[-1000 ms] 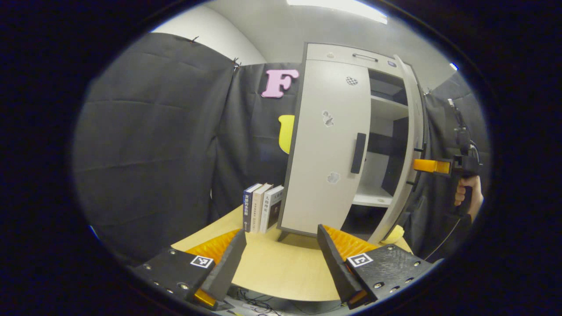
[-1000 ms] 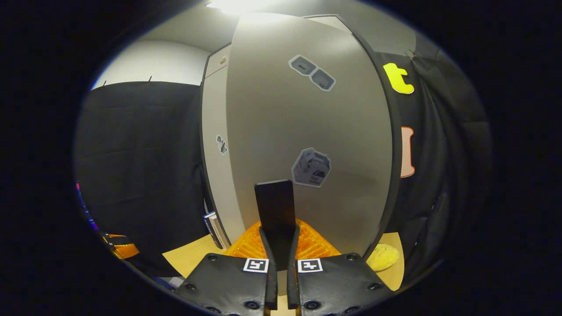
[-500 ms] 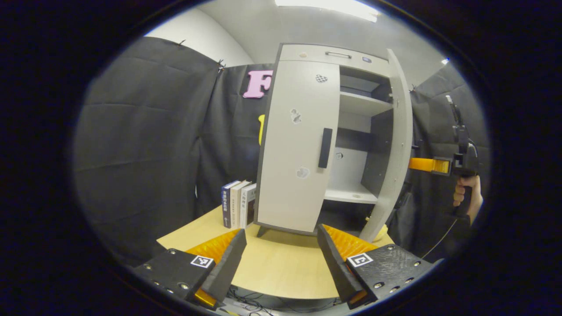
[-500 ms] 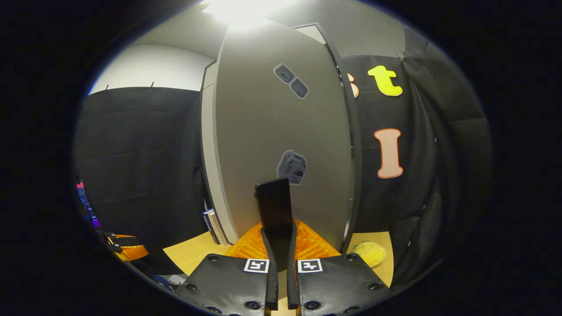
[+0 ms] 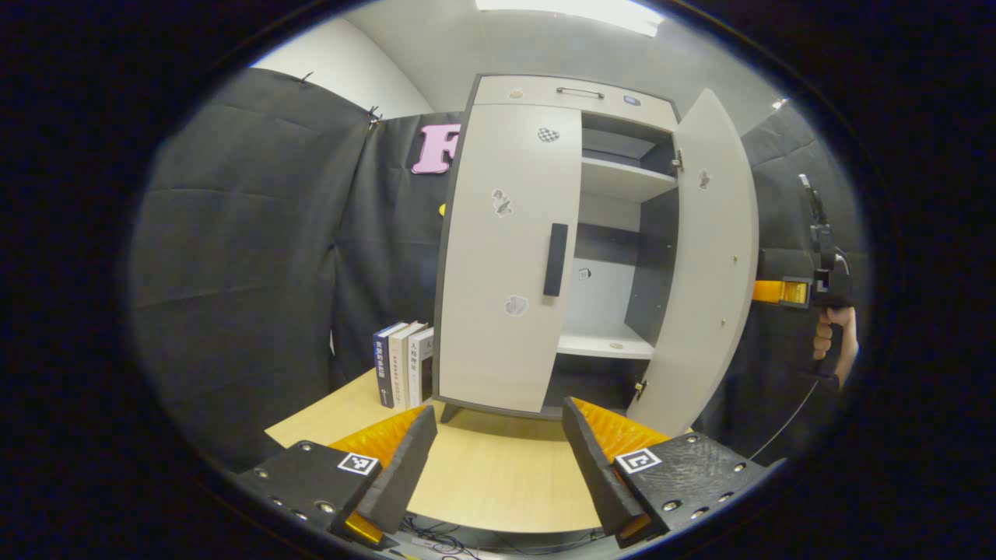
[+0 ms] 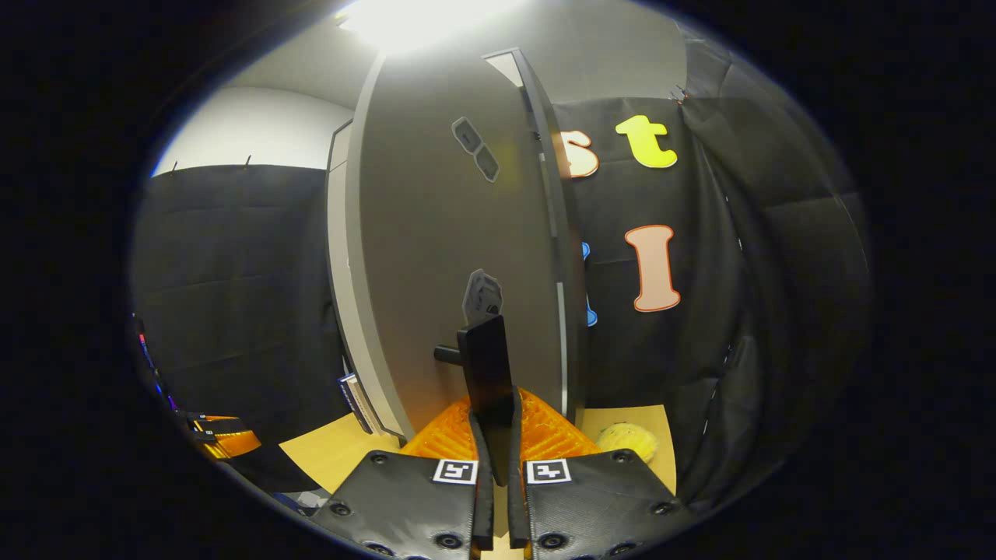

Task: Open the right door of the double-door shoe cabinet with the right hand, and open the left door with the left hand.

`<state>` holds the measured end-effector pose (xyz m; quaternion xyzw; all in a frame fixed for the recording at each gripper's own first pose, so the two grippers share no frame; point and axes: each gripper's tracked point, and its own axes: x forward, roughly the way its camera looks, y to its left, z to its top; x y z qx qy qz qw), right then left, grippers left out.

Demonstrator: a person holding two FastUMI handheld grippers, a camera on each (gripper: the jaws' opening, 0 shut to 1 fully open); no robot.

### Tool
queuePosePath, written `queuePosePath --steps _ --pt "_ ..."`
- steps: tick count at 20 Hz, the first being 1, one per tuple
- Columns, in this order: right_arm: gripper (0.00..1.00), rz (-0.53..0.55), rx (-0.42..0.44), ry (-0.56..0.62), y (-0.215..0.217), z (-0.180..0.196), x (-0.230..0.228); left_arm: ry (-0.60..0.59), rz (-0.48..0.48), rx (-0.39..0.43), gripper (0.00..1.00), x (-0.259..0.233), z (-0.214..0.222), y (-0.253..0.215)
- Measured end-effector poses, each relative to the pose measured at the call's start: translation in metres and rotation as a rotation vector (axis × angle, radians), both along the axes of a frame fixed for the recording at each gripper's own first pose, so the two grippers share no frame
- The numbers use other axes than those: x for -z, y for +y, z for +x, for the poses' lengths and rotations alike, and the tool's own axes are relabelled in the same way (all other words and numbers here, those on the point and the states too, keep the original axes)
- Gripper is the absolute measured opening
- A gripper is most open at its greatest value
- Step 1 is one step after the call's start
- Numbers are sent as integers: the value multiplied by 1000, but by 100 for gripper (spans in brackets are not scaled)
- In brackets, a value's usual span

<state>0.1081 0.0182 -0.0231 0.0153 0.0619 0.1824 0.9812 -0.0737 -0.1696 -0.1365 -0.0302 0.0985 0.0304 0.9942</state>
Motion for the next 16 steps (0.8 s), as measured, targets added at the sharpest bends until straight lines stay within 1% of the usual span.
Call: queuePosePath --steps 2,3,5,6,7,8,9,10,11,12,13,15,16 --pt "8 1 53 -5 -12 1 0 5 -9 4 94 2 5 -3" --pt "8 17 63 0 -16 -1 0 9 -21 8 94 5 8 -6" --pt "8 74 23 31 -8 -2 2 39 -71 17 94 18 15 -12" --pt "12 69 31 22 -12 -1 1 59 -87 14 94 23 18 -13" --pt "5 61 43 11 -13 0 -1 75 -93 11 94 26 19 -13" --pt "5 57 60 11 -15 0 0 86 -89 10 94 26 20 -12" --pt "8 61 82 11 -16 1 -1 92 -81 14 94 24 23 -8" --pt "8 59 98 16 -18 1 1 98 -69 18 94 22 25 -4" --pt "8 55 111 15 -19 1 2 107 -58 19 94 21 30 2" --pt "5 46 132 13 -22 2 1 112 -47 20 94 22 34 10" --pt "8 40 144 24 -22 0 2 114 -40 21 94 20 40 18" --pt "8 46 157 60 -24 -8 9 112 -43 30 94 15 53 32" --pt "8 52 168 70 -25 -20 11 101 -47 39 94 10 61 37"
